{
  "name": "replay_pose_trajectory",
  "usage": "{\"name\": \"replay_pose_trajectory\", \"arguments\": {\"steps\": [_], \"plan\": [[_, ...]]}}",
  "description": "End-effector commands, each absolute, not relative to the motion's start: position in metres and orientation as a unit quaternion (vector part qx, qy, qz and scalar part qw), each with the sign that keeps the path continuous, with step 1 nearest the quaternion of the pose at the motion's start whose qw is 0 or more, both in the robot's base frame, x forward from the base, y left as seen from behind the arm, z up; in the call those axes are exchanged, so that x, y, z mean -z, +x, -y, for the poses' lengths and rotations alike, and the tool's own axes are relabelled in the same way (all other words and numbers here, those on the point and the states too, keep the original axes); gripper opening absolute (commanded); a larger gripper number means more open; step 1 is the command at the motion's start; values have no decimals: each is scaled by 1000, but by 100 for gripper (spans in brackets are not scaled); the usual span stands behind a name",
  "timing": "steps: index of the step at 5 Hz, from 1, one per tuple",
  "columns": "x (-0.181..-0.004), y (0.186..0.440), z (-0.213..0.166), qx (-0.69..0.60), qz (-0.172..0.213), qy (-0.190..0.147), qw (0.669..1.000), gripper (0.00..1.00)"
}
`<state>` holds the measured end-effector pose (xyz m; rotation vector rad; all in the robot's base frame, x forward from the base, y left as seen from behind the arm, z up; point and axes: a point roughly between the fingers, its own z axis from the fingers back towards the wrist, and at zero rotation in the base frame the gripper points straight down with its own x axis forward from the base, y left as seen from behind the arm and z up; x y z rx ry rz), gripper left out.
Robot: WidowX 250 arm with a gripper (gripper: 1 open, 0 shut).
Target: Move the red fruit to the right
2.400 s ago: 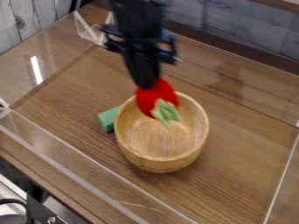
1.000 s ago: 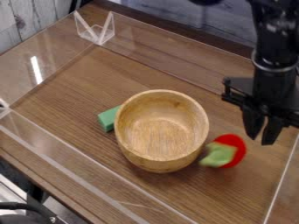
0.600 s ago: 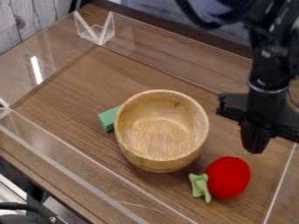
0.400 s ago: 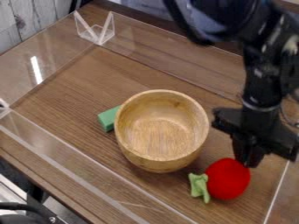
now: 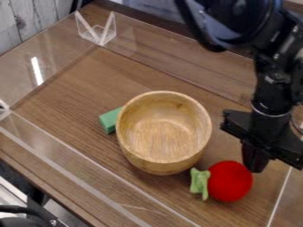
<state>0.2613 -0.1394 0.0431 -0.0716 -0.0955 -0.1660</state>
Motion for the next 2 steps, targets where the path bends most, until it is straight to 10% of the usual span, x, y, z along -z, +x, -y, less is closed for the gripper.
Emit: {"name": "replay_pose_trajectory", "arguments": {"steps": [1, 2], "plan": [[-50, 276, 151, 131, 69, -43, 988, 100], [-48, 271, 146, 147, 68, -40, 986, 0]]}}
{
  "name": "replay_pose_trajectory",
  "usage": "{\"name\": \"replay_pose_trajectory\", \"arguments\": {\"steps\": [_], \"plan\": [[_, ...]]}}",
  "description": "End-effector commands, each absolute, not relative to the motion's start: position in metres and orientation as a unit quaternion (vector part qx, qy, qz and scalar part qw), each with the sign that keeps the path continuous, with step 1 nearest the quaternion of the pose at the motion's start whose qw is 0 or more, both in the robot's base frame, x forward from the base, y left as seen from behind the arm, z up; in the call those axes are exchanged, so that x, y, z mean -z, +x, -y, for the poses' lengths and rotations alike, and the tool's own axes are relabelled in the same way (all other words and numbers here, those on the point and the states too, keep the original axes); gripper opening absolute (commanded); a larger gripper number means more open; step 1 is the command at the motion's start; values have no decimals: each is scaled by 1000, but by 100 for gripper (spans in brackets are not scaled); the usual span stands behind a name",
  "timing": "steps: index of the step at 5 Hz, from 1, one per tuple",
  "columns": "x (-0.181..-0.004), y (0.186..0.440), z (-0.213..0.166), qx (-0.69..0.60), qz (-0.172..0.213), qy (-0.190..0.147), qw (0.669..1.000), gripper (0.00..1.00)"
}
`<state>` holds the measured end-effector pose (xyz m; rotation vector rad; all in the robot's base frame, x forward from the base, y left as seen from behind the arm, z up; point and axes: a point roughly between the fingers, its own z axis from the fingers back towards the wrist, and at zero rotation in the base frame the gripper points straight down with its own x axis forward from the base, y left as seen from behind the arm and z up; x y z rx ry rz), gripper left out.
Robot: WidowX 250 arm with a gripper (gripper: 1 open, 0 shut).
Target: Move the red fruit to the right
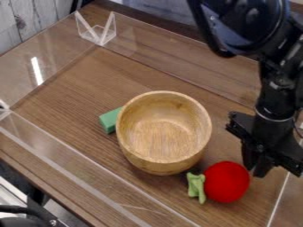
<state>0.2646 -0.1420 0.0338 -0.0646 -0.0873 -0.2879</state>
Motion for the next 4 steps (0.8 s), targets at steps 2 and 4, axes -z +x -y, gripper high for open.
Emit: {"name": "replay_pose_trajectory", "arguments": {"steps": [2, 4], "plan": [[-59, 278, 148, 170, 79, -26, 982, 0], [-58, 279, 149, 192, 80, -19, 978, 0]]}}
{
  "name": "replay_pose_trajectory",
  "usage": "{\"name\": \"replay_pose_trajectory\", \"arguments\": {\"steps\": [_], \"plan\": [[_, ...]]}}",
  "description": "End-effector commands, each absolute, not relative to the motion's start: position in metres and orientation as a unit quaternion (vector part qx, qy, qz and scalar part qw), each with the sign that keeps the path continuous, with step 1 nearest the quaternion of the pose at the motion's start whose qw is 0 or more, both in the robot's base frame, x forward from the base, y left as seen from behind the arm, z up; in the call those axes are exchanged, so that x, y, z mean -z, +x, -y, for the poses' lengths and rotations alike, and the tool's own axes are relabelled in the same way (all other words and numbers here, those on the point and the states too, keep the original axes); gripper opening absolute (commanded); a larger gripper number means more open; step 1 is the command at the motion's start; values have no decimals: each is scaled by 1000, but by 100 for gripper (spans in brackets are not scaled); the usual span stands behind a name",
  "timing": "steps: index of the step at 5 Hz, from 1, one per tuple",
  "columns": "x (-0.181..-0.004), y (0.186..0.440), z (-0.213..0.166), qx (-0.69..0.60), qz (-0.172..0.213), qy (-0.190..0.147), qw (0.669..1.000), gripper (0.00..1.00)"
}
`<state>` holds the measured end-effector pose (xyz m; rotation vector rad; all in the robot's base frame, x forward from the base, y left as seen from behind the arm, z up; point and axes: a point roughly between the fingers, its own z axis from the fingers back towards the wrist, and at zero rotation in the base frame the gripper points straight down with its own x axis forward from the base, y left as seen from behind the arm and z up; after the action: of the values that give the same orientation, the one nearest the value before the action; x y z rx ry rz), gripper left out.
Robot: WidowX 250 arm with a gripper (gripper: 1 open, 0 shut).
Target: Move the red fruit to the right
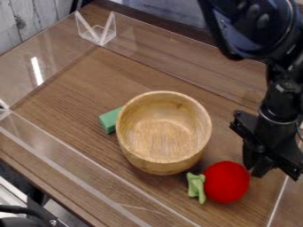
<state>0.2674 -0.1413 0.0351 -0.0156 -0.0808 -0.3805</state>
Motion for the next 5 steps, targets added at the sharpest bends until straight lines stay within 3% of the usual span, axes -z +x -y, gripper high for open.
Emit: {"name": "replay_pose_trajectory", "arguments": {"steps": [1, 2, 4, 5], "plan": [[-74, 279, 145, 199, 86, -11, 976, 0], [-77, 285, 144, 200, 88, -16, 976, 100], [-128, 265, 124, 117, 122, -23, 985, 100], [-145, 278, 83, 37, 142, -11, 989, 100]]}}
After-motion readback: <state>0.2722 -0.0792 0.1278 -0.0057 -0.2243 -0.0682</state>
